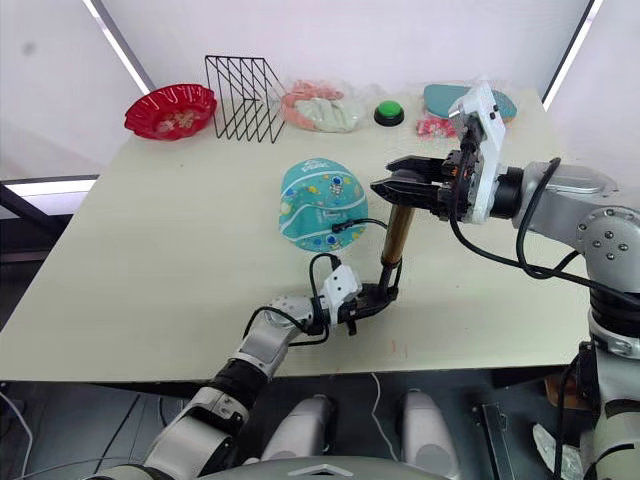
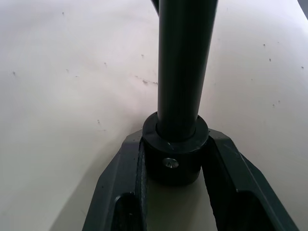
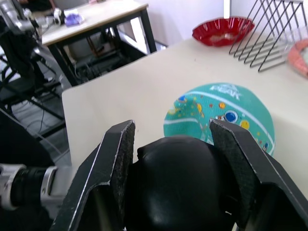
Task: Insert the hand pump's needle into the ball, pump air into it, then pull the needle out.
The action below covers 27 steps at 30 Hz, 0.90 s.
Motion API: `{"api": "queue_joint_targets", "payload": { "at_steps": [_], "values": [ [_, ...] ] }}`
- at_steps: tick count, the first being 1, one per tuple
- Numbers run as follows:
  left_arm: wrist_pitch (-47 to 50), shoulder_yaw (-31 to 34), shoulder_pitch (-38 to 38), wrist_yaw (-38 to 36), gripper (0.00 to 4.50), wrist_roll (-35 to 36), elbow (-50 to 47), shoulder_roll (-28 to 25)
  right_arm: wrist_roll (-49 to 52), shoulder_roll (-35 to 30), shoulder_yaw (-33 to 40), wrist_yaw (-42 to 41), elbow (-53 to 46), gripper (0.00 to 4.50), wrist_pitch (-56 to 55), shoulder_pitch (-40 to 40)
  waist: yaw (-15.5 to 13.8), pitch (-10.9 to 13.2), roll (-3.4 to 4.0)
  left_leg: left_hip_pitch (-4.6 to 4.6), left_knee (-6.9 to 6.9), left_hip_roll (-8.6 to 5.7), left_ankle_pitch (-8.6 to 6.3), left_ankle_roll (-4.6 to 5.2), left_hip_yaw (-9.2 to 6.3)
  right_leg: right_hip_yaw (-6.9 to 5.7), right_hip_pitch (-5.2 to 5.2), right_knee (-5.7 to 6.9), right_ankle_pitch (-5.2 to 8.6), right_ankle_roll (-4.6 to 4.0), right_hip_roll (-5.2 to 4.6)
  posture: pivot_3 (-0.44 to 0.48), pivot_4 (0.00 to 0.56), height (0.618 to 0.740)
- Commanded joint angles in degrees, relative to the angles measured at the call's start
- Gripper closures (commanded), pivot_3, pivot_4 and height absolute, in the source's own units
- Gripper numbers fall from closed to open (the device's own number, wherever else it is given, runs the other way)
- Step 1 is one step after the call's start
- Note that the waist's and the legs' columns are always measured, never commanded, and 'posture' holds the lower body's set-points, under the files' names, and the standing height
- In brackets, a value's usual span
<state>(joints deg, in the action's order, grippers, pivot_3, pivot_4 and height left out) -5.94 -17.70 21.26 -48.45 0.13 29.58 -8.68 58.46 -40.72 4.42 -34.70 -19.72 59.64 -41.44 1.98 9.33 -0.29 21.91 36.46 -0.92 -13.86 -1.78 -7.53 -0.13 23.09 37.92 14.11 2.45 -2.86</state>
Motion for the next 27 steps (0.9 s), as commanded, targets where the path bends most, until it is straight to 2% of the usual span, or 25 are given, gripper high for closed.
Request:
{"api": "queue_joint_targets", "payload": {
  "at_steps": [1,8,13,15,20,23,27],
  "values": [
    [1.6,-1.0,-2.3,-0.7,3.40,-0.8,1.7,-0.9,-8.5,0.6,-3.0,0.8,-0.9,2.52,-5.9,4.5,0.1,-0.1,-0.08,-0.03,0.00,0.01,0.00,0.00,0.00,0.00,-0.01,0.00,0.01,0.02,0.01,0.000,0.150,0.740],
    [2.2,-1.0,-2.4,-0.5,3.40,-0.6,0.6,-1.0,-20.0,5.5,-14.7,-2.8,6.4,2.52,-16.6,14.4,0.3,-0.5,-0.30,-0.45,0.00,0.09,0.00,0.00,0.01,-0.01,-0.40,0.01,0.13,0.23,0.08,0.000,0.150,0.740],
    [2.7,-1.2,-2.8,-0.2,3.40,-0.7,0.4,-0.9,-29.4,9.1,-22.3,-5.3,17.1,2.52,-24.9,19.0,0.4,-0.8,-0.40,-0.90,-0.15,0.15,-0.01,-0.01,0.06,0.02,-0.72,-0.02,0.15,0.22,0.12,0.000,0.150,0.740],
    [2.9,-1.2,-2.9,-0.1,3.40,-0.7,0.4,-0.8,-29.2,9.5,-21.1,-5.6,16.3,2.52,-25.2,18.6,0.4,-0.9,-0.43,-1.26,-0.26,0.15,-0.04,0.01,0.07,0.05,-1.06,-0.09,0.24,0.33,0.12,0.000,0.150,0.740],
    [2.4,-1.2,-2.7,0.0,3.40,-1.0,2.1,-0.5,-25.6,9.0,-15.7,-4.8,10.9,2.52,-22.4,15.5,0.3,-0.9,-0.43,-1.27,-0.26,0.14,-0.05,0.02,0.02,0.02,-1.13,-0.17,0.26,0.36,0.10,0.000,0.150,0.740],
    [1.9,-1.4,-2.0,0.2,3.40,-1.4,4.4,0.0,-18.8,6.0,-7.7,-3.8,4.4,2.52,-16.0,9.3,0.0,-0.7,-0.33,-1.18,-0.25,0.11,-0.05,0.02,0.01,0.01,-1.10,-0.19,0.25,0.36,0.07,0.000,0.150,0.740],
    [1.3,-1.5,-1.4,0.3,3.40,-1.7,6.4,0.5,-11.2,3.2,-0.9,-2.6,1.3,2.52,-9.3,3.9,-0.3,-0.5,-0.28,-0.83,-0.20,0.06,-0.05,0.02,0.00,0.00,-0.82,-0.20,0.23,0.37,0.02,0.000,0.150,0.740]
  ]
}}
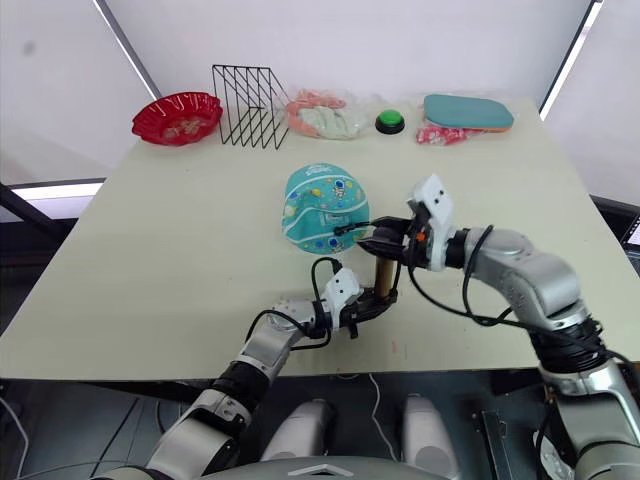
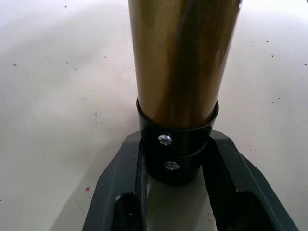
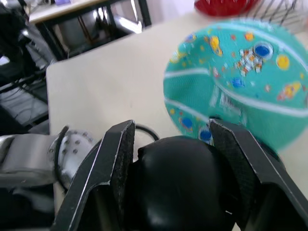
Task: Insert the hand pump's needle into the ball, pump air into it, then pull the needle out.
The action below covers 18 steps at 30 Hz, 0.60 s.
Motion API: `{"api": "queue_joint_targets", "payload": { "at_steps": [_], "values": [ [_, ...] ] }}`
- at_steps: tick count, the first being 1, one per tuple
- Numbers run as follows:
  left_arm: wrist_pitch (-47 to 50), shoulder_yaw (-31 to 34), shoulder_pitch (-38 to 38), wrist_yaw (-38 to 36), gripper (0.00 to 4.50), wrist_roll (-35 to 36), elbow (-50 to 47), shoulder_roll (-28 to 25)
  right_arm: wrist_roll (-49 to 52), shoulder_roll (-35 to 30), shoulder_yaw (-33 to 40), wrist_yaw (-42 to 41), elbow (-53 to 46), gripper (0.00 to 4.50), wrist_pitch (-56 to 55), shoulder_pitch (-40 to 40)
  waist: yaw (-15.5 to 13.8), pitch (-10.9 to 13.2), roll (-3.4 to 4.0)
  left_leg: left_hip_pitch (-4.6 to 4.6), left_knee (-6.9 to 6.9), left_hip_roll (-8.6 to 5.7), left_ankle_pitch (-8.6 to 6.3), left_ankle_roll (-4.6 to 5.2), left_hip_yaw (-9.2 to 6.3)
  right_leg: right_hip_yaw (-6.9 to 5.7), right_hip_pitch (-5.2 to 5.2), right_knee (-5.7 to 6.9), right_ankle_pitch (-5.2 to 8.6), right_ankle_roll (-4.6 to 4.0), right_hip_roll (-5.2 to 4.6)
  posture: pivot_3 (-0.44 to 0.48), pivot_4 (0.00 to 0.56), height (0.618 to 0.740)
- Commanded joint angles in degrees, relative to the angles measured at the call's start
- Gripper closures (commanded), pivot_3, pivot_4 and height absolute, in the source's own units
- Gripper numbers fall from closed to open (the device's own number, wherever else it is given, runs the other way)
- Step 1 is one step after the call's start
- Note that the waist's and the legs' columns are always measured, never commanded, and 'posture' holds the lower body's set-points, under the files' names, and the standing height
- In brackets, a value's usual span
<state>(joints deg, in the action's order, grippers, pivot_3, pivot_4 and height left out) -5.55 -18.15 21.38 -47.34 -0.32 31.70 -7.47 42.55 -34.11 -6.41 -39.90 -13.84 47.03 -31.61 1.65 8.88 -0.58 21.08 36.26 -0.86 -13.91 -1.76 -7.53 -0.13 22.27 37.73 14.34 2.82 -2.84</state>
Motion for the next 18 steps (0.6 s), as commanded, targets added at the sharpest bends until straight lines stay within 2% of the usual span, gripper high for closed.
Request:
{"api": "queue_joint_targets", "payload": {
  "at_steps": [1,2,7,9,12,18],
  "values": [
    [0.9,-1.1,-1.3,-0.9,3.40,-1.3,4.9,-0.5,6.6,-4.7,11.8,2.6,-5.1,2.52,4.9,-7.6,-0.7,0.1,0.14,0.03,0.00,0.00,0.00,0.00,0.00,0.00,0.02,0.00,0.00,0.00,0.00,0.000,0.150,0.740],
    [0.6,-1.2,-1.0,-0.8,3.40,-1.3,5.5,-0.4,8.8,-6.0,13.7,2.6,-5.5,2.52,6.7,-9.1,-0.8,0.1,0.14,0.70,0.13,-0.04,0.01,0.00,-0.03,-0.02,0.69,0.10,-0.09,-0.12,0.00,0.000,0.150,0.740],
    [-0.3,-1.3,-0.2,-0.7,3.40,-1.3,6.9,0.4,16.3,-11.7,19.9,3.4,-5.1,2.52,12.9,-14.2,-1.1,0.2,0.14,0.83,0.16,-0.18,0.00,0.02,-0.03,-0.03,0.73,0.06,-0.17,-0.23,-0.14,0.000,0.150,0.740],
    [-0.6,-1.4,0.0,-0.7,3.40,-1.3,7.3,0.7,16.9,-12.9,19.9,3.3,-5.7,2.52,13.7,-14.2,-1.0,0.2,0.17,0.86,0.16,-0.24,-0.03,0.07,-0.02,-0.02,0.73,0.02,-0.16,-0.22,-0.19,0.000,0.150,0.740],
    [-0.9,-1.4,0.1,-0.5,3.40,-1.4,7.7,1.1,15.9,-12.7,18.4,4.1,-5.8,2.52,13.2,-12.8,-1.0,0.3,0.17,0.86,0.16,-0.26,-0.08,0.15,0.00,-0.02,0.73,0.00,-0.13,-0.18,-0.21,0.000,0.150,0.740],
    [-1.1,-1.4,0.3,-0.3,3.40,-1.6,8.3,1.6,6.4,-9.7,8.1,3.2,-6.0,2.52,6.8,-4.1,-0.9,0.1,0.16,0.60,0.16,-0.26,-0.08,0.16,0.01,-0.02,0.45,0.00,-0.01,0.02,-0.21,0.000,0.150,0.740]
  ]
}}
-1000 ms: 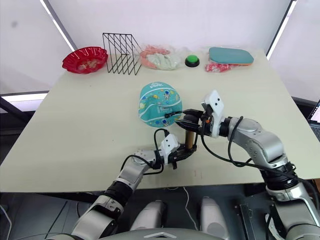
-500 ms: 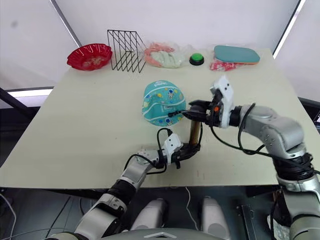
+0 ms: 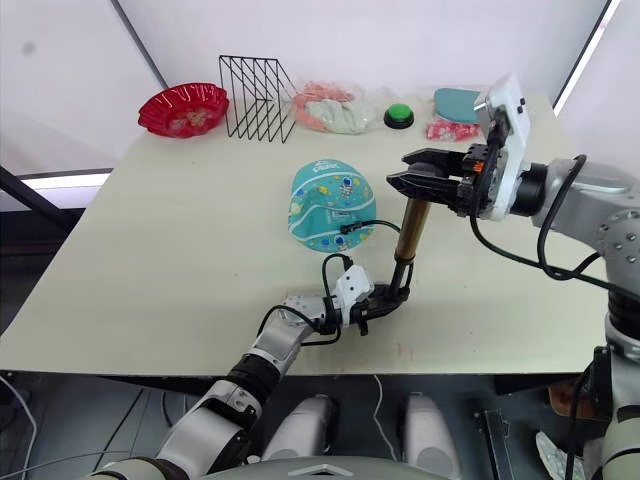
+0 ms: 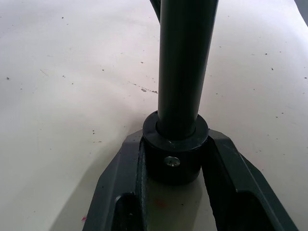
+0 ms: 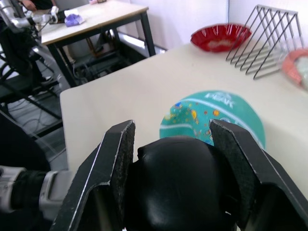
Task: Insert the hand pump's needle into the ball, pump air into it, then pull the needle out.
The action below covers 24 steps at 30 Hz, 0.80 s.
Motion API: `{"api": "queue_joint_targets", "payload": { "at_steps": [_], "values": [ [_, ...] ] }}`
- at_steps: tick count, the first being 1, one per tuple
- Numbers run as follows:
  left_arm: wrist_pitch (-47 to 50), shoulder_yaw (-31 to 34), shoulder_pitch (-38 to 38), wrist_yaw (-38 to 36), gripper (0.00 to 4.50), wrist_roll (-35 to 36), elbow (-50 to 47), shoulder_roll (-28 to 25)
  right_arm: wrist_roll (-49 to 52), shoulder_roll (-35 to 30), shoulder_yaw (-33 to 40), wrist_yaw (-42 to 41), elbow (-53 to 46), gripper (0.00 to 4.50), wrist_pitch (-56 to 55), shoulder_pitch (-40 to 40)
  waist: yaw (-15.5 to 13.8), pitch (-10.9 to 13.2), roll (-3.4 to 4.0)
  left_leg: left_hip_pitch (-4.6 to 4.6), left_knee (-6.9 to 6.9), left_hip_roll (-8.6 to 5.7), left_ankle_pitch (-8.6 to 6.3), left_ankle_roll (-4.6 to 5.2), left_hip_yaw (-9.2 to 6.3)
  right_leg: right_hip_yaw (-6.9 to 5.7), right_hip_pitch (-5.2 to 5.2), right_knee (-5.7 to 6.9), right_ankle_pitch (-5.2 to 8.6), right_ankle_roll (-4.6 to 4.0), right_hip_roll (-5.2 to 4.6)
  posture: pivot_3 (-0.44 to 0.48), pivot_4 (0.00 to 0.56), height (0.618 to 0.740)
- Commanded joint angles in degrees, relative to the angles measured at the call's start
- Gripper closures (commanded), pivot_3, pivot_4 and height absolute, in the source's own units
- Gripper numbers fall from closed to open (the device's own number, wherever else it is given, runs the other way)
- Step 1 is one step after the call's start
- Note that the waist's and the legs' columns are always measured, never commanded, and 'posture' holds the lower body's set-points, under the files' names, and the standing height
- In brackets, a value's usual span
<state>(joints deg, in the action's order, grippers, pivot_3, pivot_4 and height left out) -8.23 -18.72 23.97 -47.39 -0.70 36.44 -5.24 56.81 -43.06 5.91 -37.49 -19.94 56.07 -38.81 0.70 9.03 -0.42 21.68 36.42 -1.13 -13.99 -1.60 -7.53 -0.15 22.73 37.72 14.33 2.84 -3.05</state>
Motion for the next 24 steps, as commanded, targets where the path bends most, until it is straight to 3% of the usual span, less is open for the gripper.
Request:
{"api": "queue_joint_targets", "payload": {
  "at_steps": [1,11,17,24],
  "values": [
    [1.5,-0.8,-2.2,-0.3,3.40,-1.3,3.7,-0.6,-9.0,-0.1,-5.4,0.5,0.7,2.52,-3.5,4.2,0.1,-0.1,-0.07,-0.06,0.00,0.00,0.00,0.00,0.01,0.00,-0.06,0.00,0.00,0.01,0.00,0.000,0.150,0.740],
    [1.7,-0.5,-3.2,0.1,3.40,-1.4,2.1,-0.9,-26.5,9.0,-24.3,-4.3,15.1,2.52,-18.4,15.6,0.4,-1.0,-0.43,-1.08,-0.20,0.28,-0.03,0.01,0.04,-0.01,-0.91,-0.12,0.09,0.09,0.17,0.000,0.150,0.740],
    [2.3,-0.3,-4.0,0.4,3.41,-1.3,0.6,-1.1,-28.6,10.4,-22.3,-6.4,17.6,2.52,-21.4,17.2,0.4,-1.4,-0.21,-1.11,-0.24,0.32,-0.08,0.06,0.00,-0.02,-0.97,-0.20,0.10,0.12,0.24,0.000,0.150,0.740],
    [2.4,-0.4,-3.4,0.5,3.41,-1.6,1.4,-0.7,-23.1,7.4,-12.6,-6.5,9.7,2.52,-18.4,13.4,0.2,-1.2,-0.12,-1.03,-0.24,0.30,-0.09,0.06,-0.06,-0.07,-0.95,-0.29,0.11,0.12,0.23,0.000,0.150,0.740]
  ]
}}
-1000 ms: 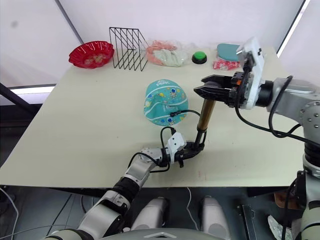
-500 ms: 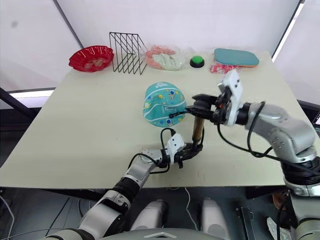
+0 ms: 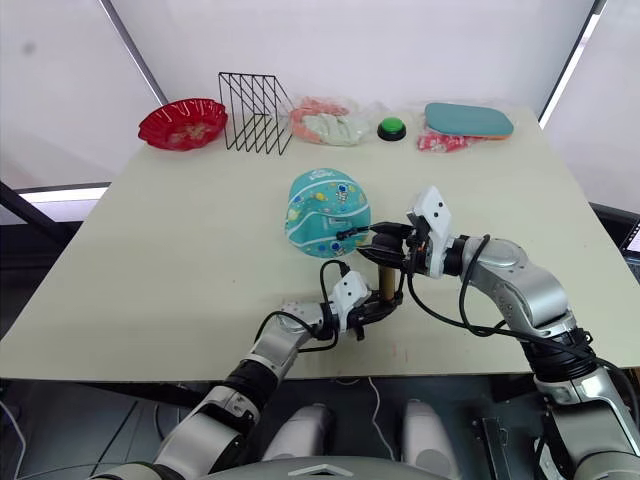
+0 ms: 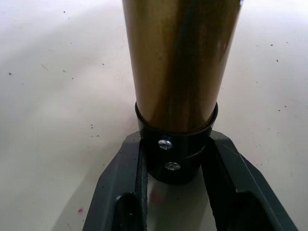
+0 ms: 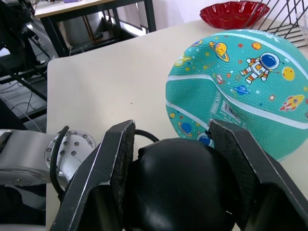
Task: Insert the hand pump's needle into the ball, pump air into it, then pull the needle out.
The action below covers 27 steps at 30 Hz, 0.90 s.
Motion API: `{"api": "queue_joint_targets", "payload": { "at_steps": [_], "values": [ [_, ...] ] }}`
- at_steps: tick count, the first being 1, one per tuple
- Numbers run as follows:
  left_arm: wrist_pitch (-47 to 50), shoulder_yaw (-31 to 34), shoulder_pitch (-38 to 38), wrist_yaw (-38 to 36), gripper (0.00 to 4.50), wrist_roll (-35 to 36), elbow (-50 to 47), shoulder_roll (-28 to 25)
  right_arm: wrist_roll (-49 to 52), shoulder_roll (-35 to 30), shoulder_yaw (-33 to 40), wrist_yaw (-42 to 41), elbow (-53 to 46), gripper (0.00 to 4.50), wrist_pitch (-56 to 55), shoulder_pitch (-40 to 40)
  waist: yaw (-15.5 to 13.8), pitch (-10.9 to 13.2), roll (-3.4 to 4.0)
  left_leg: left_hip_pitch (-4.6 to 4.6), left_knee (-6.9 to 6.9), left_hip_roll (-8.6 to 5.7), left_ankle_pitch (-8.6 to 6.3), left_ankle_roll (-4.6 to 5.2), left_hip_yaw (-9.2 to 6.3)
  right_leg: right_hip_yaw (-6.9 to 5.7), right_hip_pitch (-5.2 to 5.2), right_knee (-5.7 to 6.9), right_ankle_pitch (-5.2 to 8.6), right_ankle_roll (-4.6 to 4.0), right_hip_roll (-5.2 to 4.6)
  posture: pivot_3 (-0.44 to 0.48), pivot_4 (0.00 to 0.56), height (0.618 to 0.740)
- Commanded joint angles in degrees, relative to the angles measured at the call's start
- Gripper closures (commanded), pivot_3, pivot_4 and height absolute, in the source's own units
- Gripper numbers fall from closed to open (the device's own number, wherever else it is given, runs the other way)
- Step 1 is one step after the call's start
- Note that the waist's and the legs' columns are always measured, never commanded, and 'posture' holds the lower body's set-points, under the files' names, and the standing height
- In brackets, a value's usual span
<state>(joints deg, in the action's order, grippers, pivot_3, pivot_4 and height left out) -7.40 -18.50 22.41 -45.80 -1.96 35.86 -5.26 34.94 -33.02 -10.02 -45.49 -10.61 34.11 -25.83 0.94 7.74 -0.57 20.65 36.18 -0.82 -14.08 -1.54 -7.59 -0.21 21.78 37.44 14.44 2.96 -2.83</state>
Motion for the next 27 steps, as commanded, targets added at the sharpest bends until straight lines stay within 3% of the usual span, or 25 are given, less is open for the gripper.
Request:
{"api": "queue_joint_targets", "payload": {
  "at_steps": [1,7,10,17,22,27],
  "values": [
    [1.6,-0.6,-1.9,-1.0,3.41,-0.3,1.9,-0.6,-0.2,-2.8,4.7,1.4,-0.8,2.52,3.8,0.1,-0.1,0.2,0.05,0.04,0.00,0.00,0.00,0.00,0.00,-0.01,0.01,-0.04,0.00,0.01,0.00,0.000,0.150,0.740],
    [1.5,-0.6,-1.7,-1.2,3.41,-0.3,2.3,-0.4,8.6,-5.6,13.3,2.2,-7.0,2.52,11.1,-5.3,-0.3,0.9,0.32,0.48,0.00,-0.12,0.00,0.01,0.00,-0.02,0.29,-0.22,-0.03,0.03,-0.11,0.000,0.150,0.740],
    [1.1,-0.8,-1.1,-1.2,3.41,-0.4,3.1,-0.3,13.4,-8.1,17.5,3.3,-8.1,2.52,15.5,-10.0,-0.4,1.1,0.47,1.24,0.16,-0.30,0.03,0.03,-0.02,0.00,1.00,-0.15,-0.19,0.07,-0.22,0.000,0.150,0.740],
    [1.1,-0.7,-1.4,-1.4,3.41,-0.2,2.9,-0.1,21.2,-12.8,24.4,5.7,-7.6,2.52,21.4,-17.1,-0.4,1.5,0.42,1.31,0.16,-0.44,-0.02,0.10,0.00,0.02,1.01,-0.26,-0.26,-0.04,-0.36,0.000,0.150,0.740],
    [1.2,-0.6,-1.6,-1.4,3.41,0.0,2.7,-0.1,22.6,-14.0,24.3,7.7,-7.1,2.52,23.9,-18.5,-0.4,1.6,0.44,1.32,0.16,-0.43,-0.03,0.13,0.00,0.02,1.01,-0.27,-0.25,-0.03,-0.36,0.000,0.150,0.740],
    [1.4,-0.6,-2.0,-1.4,3.41,0.1,2.2,-0.1,13.3,-12.3,14.7,5.3,-7.7,2.52,18.0,-5.7,-0.4,1.3,0.28,1.19,0.15,-0.41,-0.07,0.19,-0.02,-0.03,0.84,-0.31,-0.16,0.12,-0.35,0.000,0.150,0.740]
  ]
}}
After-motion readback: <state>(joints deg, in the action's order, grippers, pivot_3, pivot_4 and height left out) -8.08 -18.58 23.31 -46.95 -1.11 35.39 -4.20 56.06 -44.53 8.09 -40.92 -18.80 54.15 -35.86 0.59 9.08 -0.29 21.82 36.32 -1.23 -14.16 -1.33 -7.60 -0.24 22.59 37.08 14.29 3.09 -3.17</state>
